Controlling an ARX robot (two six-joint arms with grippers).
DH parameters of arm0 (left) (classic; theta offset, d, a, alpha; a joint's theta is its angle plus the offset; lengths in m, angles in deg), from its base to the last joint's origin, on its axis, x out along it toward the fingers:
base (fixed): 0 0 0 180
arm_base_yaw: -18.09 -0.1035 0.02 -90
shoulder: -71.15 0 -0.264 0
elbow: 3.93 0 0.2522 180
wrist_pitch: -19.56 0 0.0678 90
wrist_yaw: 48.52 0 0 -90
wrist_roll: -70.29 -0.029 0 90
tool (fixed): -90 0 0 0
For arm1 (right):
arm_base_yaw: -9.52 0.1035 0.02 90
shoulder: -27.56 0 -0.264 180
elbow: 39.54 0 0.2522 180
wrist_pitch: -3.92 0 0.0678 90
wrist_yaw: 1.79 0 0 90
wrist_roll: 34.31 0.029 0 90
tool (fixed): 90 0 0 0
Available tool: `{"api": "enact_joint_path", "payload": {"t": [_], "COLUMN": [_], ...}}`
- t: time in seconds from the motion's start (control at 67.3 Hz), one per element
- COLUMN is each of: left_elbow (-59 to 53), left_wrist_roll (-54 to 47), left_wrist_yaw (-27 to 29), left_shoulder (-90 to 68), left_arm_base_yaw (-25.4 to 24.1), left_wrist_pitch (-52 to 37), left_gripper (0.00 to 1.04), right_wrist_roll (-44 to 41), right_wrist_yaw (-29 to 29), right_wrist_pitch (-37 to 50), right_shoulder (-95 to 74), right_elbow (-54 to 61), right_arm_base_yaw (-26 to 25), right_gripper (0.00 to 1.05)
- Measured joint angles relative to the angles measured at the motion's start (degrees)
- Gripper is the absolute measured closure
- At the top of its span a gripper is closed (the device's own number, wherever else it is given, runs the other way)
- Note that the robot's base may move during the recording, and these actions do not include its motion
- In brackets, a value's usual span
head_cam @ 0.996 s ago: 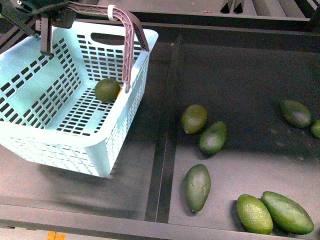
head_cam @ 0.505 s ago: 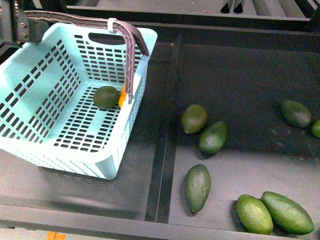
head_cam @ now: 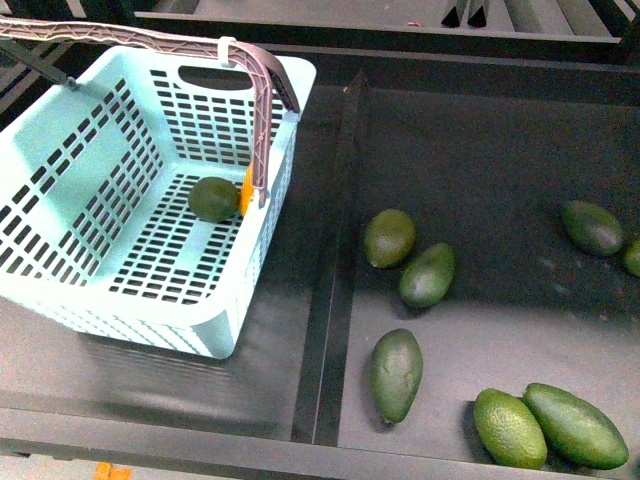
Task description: Pick mango and avocado into basket
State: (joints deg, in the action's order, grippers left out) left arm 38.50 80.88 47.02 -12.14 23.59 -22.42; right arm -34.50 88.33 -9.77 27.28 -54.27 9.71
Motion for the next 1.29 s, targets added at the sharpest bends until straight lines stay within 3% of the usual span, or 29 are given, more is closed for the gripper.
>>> {"api": "enact_joint_path", "payload": {"t": [0.149,0.297,0.446,0.52,1.293], "left_elbow": [-8.98,-15.26,-21.18,-24.46,-27.80], "left_wrist_roll": [-8.15,-9.53,-9.73,-9.75,-9.92], "left_wrist_yaw": [-1.55,-5.22,-5.55,-5.55,-5.55], "left_shoulder": [6.16,13.73,23.32,24.76,62.66], "left_arm_base_yaw": [-1.14,-4.17,-5.31,-5.31,-5.31], "left_wrist_pitch": [-0.61,-0.13,3.96,1.97,35.17], "left_gripper": [1.02,1.02,1.02,1.02,1.02], "right_wrist_roll": [0.00,0.00,0.00,0.00,0.00], "right_wrist_yaw": [0.00,0.00,0.02,0.02,0.00], "right_wrist_pitch": [0.00,0.00,0.00,0.00,0.00], "right_shoulder": [0.00,0.00,0.00,0.00,0.00], "right_elbow": [0.00,0.00,0.00,0.00,0.00], "right_arm_base_yaw": [0.00,0.00,0.00,0.00,0.00], "right_gripper": [0.09,0.09,0.09,0.09,0.09]}}
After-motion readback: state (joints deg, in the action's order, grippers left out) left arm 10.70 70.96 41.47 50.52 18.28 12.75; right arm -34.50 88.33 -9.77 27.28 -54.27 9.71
